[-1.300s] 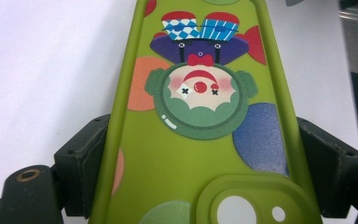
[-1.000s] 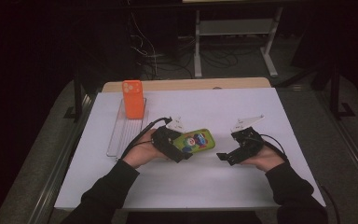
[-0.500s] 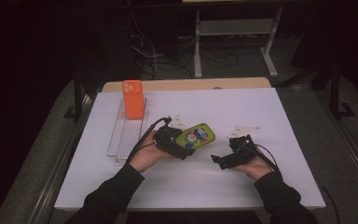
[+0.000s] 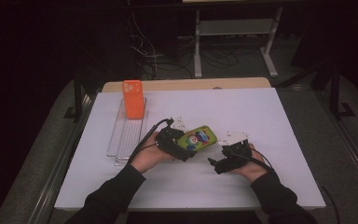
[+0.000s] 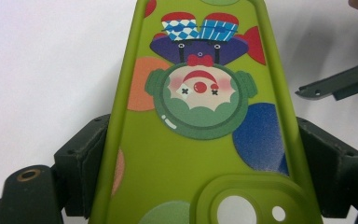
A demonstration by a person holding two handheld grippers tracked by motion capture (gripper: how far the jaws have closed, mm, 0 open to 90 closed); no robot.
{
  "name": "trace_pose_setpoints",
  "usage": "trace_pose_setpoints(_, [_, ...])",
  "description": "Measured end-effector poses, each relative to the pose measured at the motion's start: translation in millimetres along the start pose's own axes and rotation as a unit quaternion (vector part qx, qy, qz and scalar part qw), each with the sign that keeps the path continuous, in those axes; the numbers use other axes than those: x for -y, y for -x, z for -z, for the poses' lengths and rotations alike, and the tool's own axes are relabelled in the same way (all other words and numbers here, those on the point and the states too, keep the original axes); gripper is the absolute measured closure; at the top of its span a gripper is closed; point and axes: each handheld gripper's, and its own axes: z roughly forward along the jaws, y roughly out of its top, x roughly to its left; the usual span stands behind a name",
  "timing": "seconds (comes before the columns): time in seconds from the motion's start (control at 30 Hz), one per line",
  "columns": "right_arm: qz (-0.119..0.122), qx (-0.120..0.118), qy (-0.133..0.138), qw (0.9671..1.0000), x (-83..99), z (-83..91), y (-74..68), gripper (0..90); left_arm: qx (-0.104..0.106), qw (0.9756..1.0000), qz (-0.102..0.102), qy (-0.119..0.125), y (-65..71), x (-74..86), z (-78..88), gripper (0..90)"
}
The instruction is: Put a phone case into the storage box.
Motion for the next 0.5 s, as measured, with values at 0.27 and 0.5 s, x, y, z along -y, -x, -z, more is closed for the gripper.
trace_pose_setpoints(0.27, [0.091,0.053,0.011,0.9944,-2.1,-0.5,-14.1,0.0,0.004,0.9999,0.013,0.006,0.6,0.9,-1.8,15.3])
trace_pose_setpoints(0.5, [0.164,0.093,0.023,0.9819,-2.7,0.1,-22.3,0.0,0.005,0.9999,0.010,0.002,-1.2,1.2,-1.0,15.3])
